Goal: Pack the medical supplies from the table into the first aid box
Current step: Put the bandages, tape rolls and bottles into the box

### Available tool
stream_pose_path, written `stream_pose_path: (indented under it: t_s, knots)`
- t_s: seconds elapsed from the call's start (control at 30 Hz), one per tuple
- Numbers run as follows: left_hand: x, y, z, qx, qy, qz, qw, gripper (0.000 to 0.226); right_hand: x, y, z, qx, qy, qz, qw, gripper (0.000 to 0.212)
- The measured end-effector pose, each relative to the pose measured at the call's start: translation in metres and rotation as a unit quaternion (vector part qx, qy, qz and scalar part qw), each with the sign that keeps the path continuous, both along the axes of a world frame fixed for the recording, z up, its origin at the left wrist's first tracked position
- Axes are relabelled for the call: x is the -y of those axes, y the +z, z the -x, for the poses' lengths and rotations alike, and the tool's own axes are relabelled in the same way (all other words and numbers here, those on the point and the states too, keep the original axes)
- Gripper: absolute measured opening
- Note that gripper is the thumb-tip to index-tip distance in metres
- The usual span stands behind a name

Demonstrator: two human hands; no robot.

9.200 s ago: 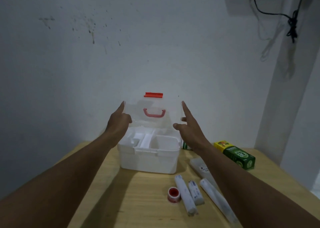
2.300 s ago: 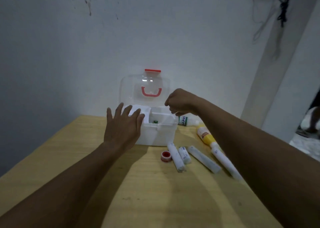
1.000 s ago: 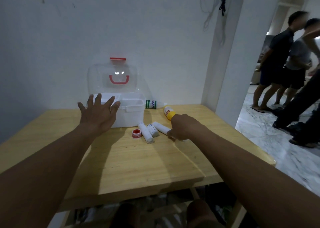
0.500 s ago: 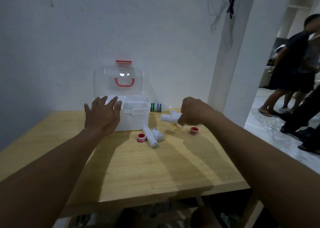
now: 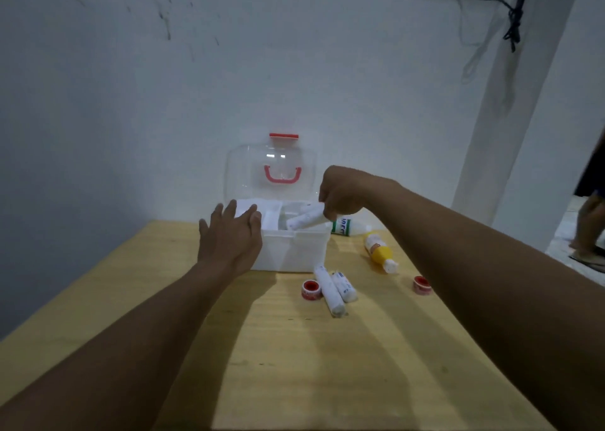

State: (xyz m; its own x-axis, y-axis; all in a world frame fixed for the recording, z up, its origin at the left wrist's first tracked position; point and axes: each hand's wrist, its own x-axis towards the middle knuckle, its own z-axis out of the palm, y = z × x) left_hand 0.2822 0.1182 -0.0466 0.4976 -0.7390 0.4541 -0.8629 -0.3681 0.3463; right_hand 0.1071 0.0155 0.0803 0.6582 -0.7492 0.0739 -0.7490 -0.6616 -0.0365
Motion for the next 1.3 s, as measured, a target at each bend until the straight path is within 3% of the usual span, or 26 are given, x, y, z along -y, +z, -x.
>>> stream_pose_path:
  t_s: [0.2,0.43,0.8,0.97,1.3]
  knots:
    - [0.0,-0.002,0.001,-0.01,-0.002,0.021,1.0,0.053,0.008,0.002,-0.028,-0.09,0.052,-0.023,0.994,0.044]
    - [-0.001,-0.004,0.001,-0.013,-0.004,0.043,0.999,0.051,0.014,-0.004,-0.04,-0.134,0.093,-0.059,0.985,0.046]
    - [0.001,-0.005,0.0,-0.014,0.001,0.064,0.998,0.054,0.019,-0.006,-0.032,-0.059,0.085,-0.143,0.984,0.04]
    - [0.0,-0.003,0.001,-0.017,-0.002,0.067,0.998,0.058,0.022,-0.003,-0.032,-0.066,0.085,-0.173,0.979,0.041]
    - [0.0,-0.002,0.003,-0.008,0.001,0.071,0.997,0.06,0.022,-0.009,-0.037,-0.106,0.103,-0.132,0.98,0.051]
